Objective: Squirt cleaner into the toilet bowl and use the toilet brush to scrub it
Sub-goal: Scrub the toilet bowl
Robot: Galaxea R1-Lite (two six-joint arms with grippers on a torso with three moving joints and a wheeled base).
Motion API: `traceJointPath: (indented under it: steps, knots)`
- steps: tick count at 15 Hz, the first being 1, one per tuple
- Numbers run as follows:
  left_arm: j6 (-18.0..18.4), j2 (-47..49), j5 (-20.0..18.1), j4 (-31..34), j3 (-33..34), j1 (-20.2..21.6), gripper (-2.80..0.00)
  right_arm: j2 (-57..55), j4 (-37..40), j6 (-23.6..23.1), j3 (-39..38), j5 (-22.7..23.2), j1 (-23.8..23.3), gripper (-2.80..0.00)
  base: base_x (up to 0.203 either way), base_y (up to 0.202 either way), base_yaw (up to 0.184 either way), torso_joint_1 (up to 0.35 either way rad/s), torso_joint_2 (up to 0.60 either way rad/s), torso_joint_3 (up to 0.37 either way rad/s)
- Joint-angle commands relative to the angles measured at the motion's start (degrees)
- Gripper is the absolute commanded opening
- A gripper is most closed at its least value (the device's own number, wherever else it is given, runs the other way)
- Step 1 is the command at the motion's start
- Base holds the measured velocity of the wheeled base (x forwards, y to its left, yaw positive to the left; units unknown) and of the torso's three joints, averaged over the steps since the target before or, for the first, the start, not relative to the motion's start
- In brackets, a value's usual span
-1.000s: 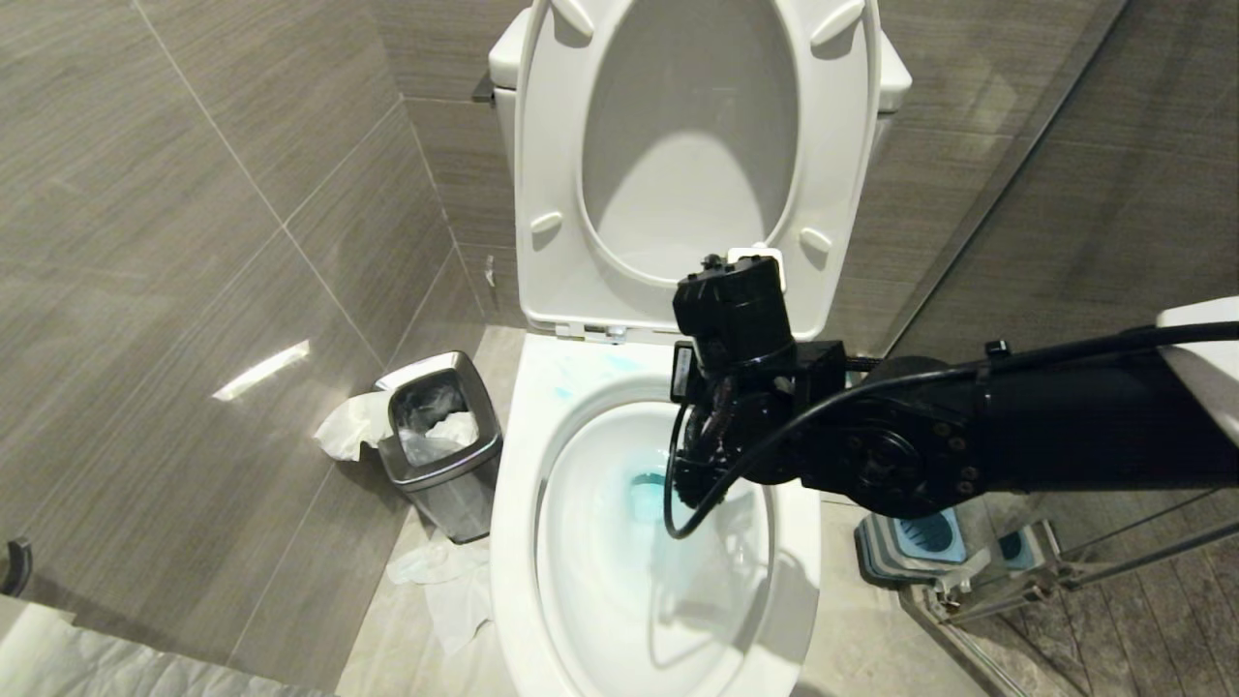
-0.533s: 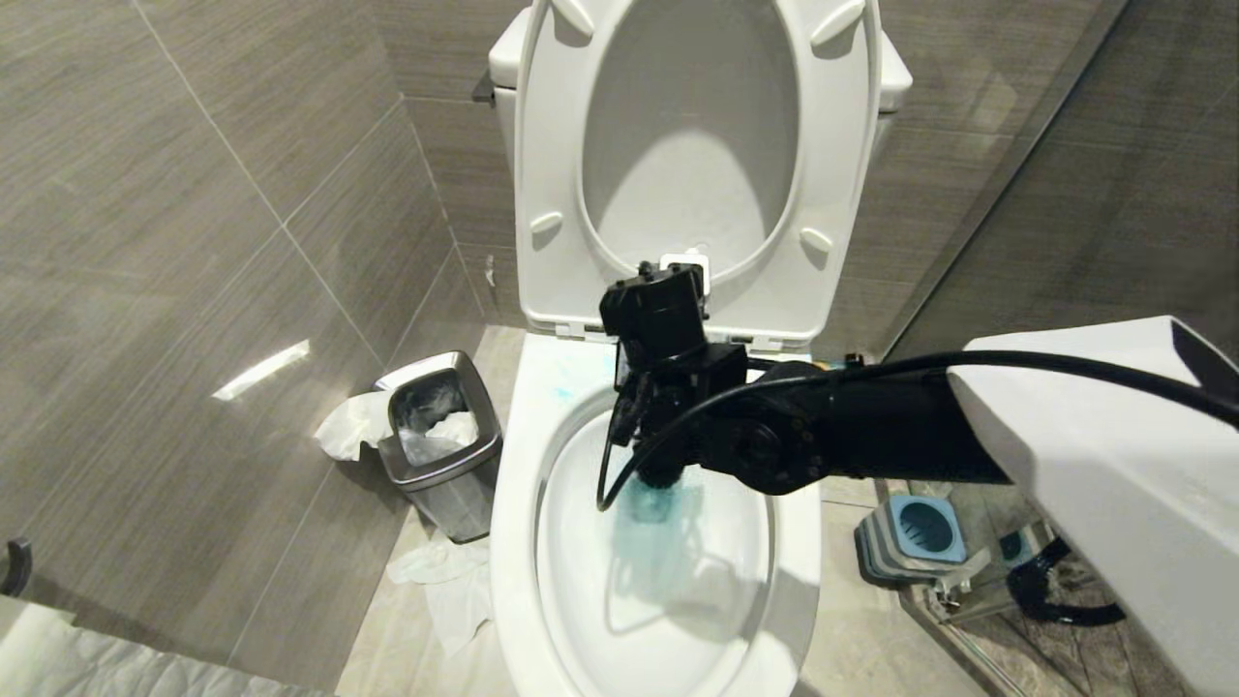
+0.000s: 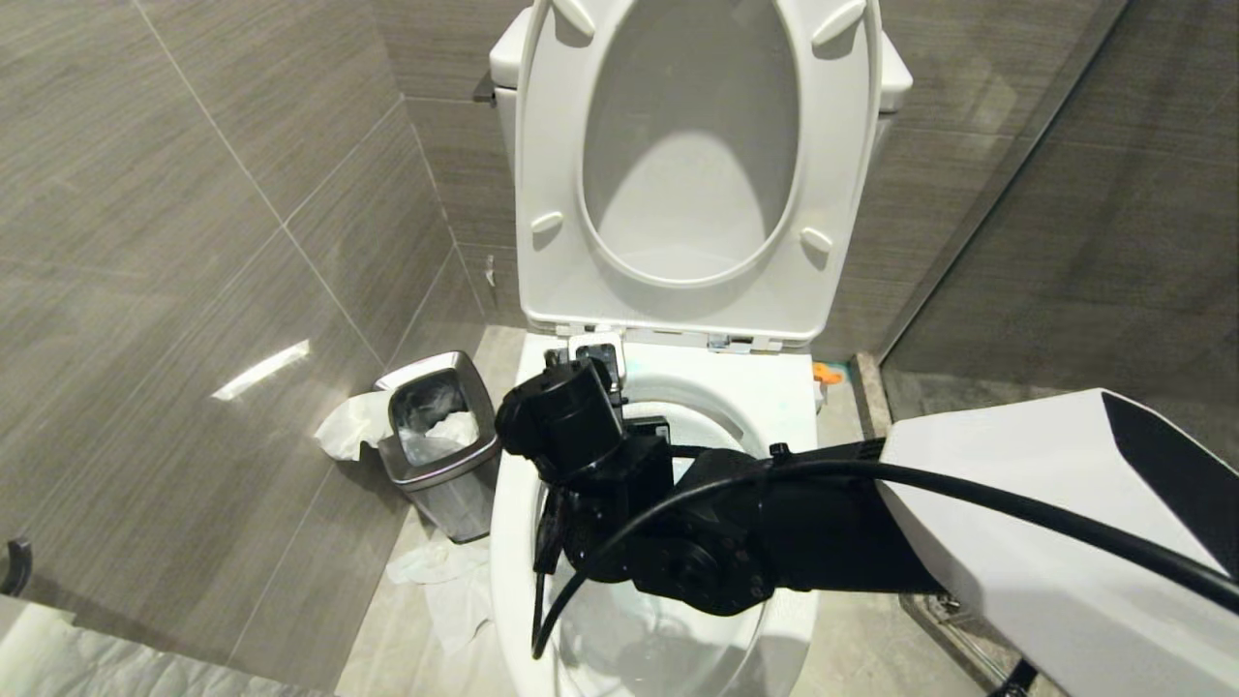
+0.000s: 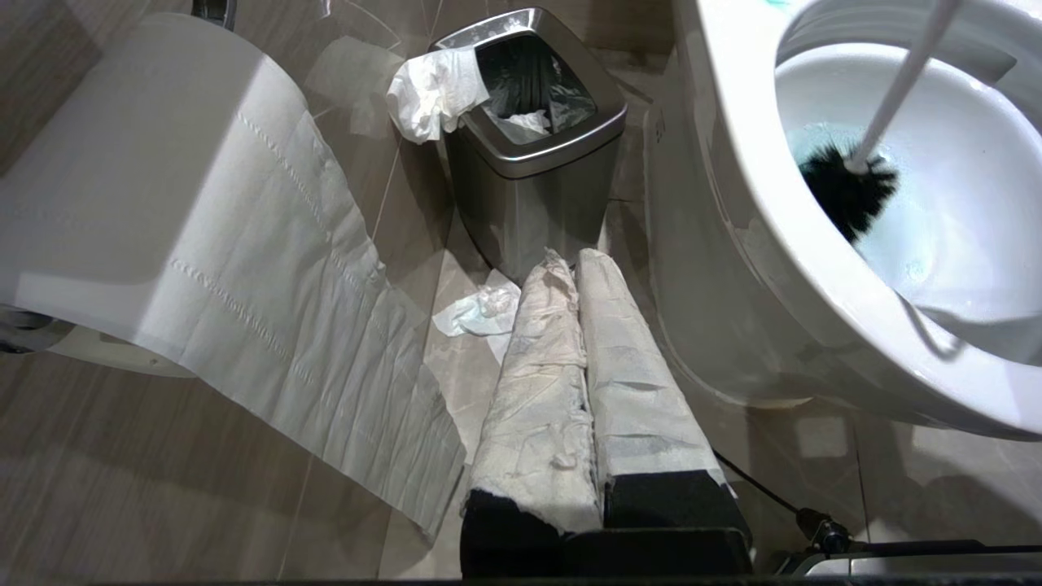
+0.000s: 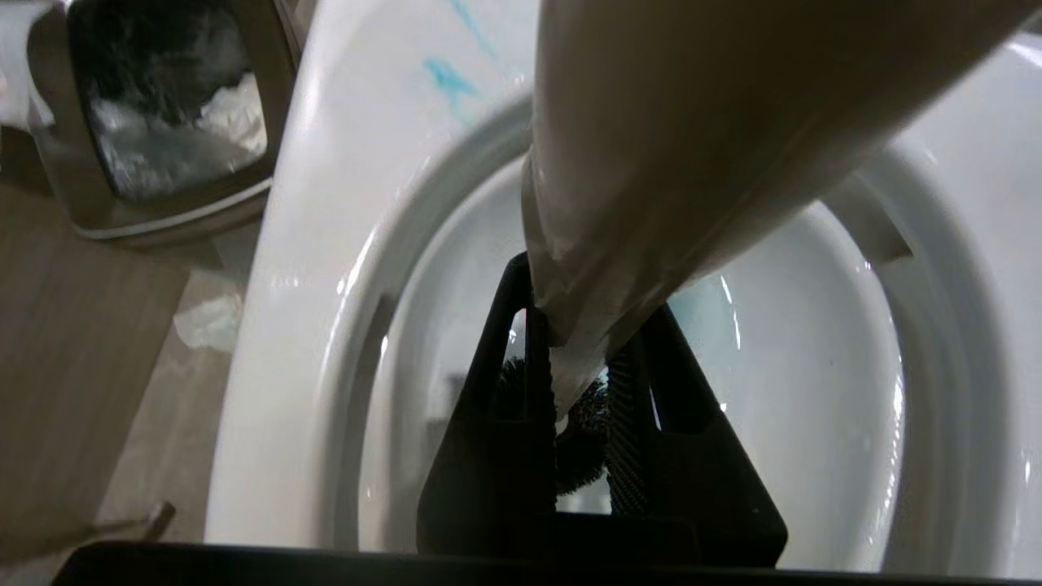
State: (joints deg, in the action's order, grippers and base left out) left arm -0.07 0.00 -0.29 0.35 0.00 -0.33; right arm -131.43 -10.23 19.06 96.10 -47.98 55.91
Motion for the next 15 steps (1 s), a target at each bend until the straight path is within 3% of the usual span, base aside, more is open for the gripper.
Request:
traceJointPath:
  steps: [1,4,6,10,15]
  knots:
    - [-0.01,0.09,0.02,0.0,0.09,-0.02,-2.8,4.38,-0.19,0.85,-6.69,-0.2,2.15,-2.8,0.0,0.0,0.0,0.0,0.0,0.0]
    - [-0.01,0.09,0.02,0.0,0.09,-0.02,-2.8,8.19,-0.31,3.06,-14.52,-0.24,4.65,-2.8,0.0,0.0,0.0,0.0,0.0,0.0]
    - [-0.01,0.09,0.02,0.0,0.09,-0.02,-2.8,7.87,-0.4,4.06,-14.92,-0.25,5.55,-2.8,0.0,0.0,0.0,0.0,0.0,0.0]
    - [-0.01,0.09,0.02,0.0,0.09,-0.02,-2.8,3.41,-0.23,3.84,-7.66,-0.36,5.35,-2.8,0.0,0.0,0.0,0.0,0.0,0.0]
    - [-0.01,0.09,0.02,0.0,0.09,-0.02,-2.8,-5.0,1.59,2.31,6.83,-1.34,3.1,-2.8,0.0,0.0,0.0,0.0,0.0,0.0]
